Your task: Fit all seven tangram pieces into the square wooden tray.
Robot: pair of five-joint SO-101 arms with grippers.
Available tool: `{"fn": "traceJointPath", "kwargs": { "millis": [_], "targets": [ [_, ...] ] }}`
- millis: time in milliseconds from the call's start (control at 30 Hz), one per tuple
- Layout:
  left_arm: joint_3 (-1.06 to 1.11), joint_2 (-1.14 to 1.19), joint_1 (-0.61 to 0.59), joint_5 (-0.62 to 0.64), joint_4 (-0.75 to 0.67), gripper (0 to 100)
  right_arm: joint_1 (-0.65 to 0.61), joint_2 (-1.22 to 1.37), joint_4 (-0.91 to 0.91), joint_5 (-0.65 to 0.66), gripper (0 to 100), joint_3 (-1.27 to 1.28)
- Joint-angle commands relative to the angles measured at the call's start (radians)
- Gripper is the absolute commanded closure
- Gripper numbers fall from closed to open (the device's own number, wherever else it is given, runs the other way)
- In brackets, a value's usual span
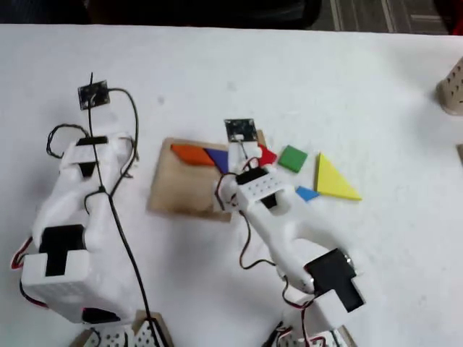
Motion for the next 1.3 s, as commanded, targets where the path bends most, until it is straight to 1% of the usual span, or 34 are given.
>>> {"fn": "traceJointPath", "kwargs": {
  "millis": [0,133,200,300,400,500,600,667,733,800,867,933,1000,1133,1267],
  "targets": [
    [-0.054,-0.002,-0.01,-0.011,0.005,98,0.068,-0.008,0.076,0.066,98.1,-0.02],
    [-0.052,-0.002,-0.01,-0.011,0.005,98,0.16,-0.008,0.174,0.203,98.2,-0.018],
    [-0.052,-0.002,-0.008,-0.011,0.005,98,0.214,-0.01,0.213,0.242,98.2,-0.011],
    [-0.052,-0.002,-0.008,-0.011,0.005,98,0.303,-0.058,0.226,0.249,98.2,0.049],
    [-0.052,-0.002,-0.008,-0.011,0.005,98,0.361,-0.173,0.214,0.249,98.2,0.16],
    [-0.052,-0.002,-0.008,-0.011,0.005,98,0.383,-0.308,0.209,0.249,98.1,0.255],
    [-0.052,-0.002,-0.008,-0.011,0.005,98,0.394,-0.39,0.203,0.249,97.5,0.304],
    [-0.052,-0.002,-0.008,-0.011,0.005,98,0.397,-0.406,0.196,0.25,93.7,0.322],
    [-0.052,-0.002,-0.008,-0.011,0.005,98,0.397,-0.406,0.202,0.25,86.9,0.331],
    [-0.052,-0.002,-0.008,-0.011,0.005,98,0.398,-0.407,0.209,0.295,81.1,0.339],
    [-0.052,-0.002,-0.008,-0.011,0.005,98,0.398,-0.417,0.24,0.402,78.9,0.333],
    [-0.052,-0.002,-0.008,-0.011,0.005,97,0.412,-0.42,0.272,0.477,79.8,0.315],
    [-0.054,-0.002,-0.008,-0.011,0.005,97,0.453,-0.423,0.298,0.491,81.0,0.282],
    [-0.057,-0.001,-0.008,-0.011,0.005,97,0.584,-0.414,0.343,0.497,81.4,0.166],
    [-0.057,-0.001,-0.008,-0.011,0.005,97,0.711,-0.412,0.334,0.497,81.3,0.063]
  ]
}}
